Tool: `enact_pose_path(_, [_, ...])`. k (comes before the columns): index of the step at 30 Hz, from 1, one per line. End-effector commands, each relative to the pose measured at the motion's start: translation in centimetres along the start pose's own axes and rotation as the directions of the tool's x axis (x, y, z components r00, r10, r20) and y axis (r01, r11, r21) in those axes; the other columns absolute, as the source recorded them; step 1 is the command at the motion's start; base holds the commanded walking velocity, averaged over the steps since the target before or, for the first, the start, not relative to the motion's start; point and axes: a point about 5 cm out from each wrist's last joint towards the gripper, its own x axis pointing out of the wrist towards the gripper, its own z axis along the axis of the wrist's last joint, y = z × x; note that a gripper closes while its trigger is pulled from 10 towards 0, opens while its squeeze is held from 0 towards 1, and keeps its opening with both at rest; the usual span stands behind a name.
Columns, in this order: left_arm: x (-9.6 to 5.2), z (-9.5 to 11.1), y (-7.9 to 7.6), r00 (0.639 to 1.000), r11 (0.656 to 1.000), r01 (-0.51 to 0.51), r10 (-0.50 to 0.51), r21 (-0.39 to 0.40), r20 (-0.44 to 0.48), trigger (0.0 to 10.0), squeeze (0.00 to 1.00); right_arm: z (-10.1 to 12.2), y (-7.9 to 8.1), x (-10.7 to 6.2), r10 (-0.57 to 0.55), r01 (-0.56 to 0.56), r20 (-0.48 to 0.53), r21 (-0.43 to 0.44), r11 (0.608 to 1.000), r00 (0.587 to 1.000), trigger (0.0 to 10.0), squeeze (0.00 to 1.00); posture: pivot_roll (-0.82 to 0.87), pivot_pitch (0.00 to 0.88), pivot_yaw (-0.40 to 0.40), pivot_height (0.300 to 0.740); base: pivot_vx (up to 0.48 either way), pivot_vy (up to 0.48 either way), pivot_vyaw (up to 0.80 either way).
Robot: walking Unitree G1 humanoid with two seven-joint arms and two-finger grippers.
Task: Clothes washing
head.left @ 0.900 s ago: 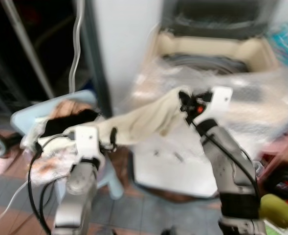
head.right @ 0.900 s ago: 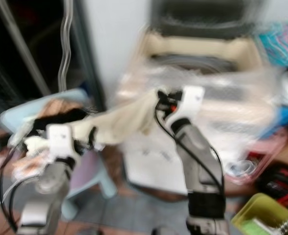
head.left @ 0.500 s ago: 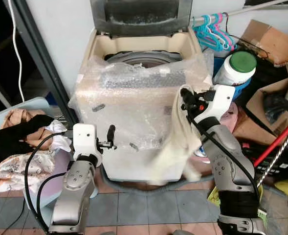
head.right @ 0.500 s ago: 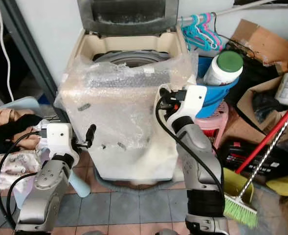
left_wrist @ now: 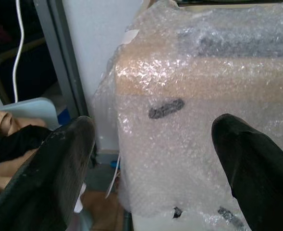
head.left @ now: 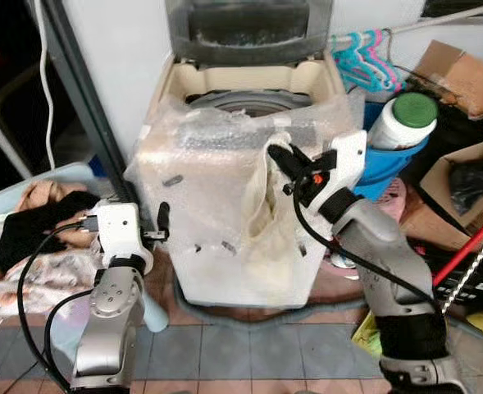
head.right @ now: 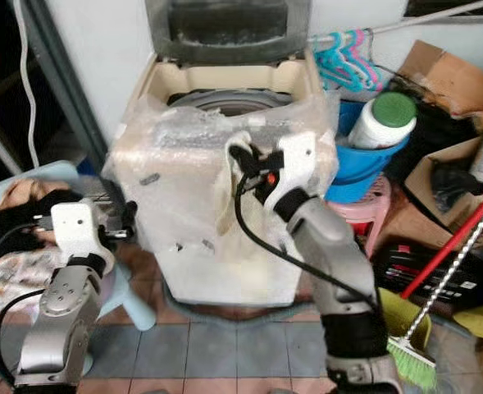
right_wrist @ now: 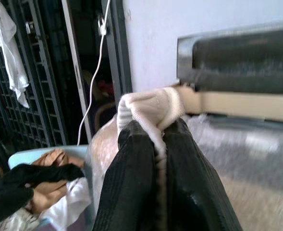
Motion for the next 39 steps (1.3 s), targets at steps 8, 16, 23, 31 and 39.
enact_pose_path(8, [0.4, 0.2, -0.1, 1.0, 1.0, -0.007, 0.007, 0.002, 0.009, 10.0, 0.0, 3.4, 0.1, 1.3, 0.154, -0.144, 0.084, -0.112, 0.983, 0.985, 10.0, 0.0, -0.02, 0.0, 0.054, 0.74, 0.443, 0.0, 0.0])
enact_pose_path(16, [0.3, 0.0, -0.2, 1.0, 1.0, -0.012, 0.012, 0.0, -0.002, 10.0, 0.0, 3.5, 0.9, 1.6, 0.273, -0.264, 0.052, -0.138, 0.954, 0.96, 10.0, 0.0, -0.02, 0.0, 0.048, 0.74, 0.352, 0.323, 0.0])
enact_pose_path(23, [0.3, -0.2, -1.0, 1.0, 1.0, 0.016, -0.016, -0.012, -0.008, 10.0, 0.0, 5.3, -1.4, 3.5, 0.255, -0.249, -0.001, -0.224, 0.942, 0.967, 10.0, 0.0, -0.03, 0.0, 0.047, 0.74, 0.09, 0.103, 0.0])
enact_pose_path(31, [0.7, 0.4, -1.3, 1.0, 1.0, 0.0, 0.001, -0.024, 0.026, 10.0, 0.0, 22.4, -8.3, 5.8, -0.183, 0.402, 0.513, -0.355, 0.844, 0.838, 10.0, 0.0, -0.02, 0.0, 0.022, 0.74, 0.0, 0.0, 0.0])
enact_pose_path(39, [-0.2, 0.3, -0.9, 0.999, 0.999, -0.01, 0.012, -0.038, 0.038, 10.0, 0.0, 16.6, -8.5, 7.0, -0.117, 0.26, 0.345, -0.406, 0.876, 0.931, 10.0, 0.0, -0.02, 0.0, 0.02, 0.74, 0.304, 0.0, 0.0])
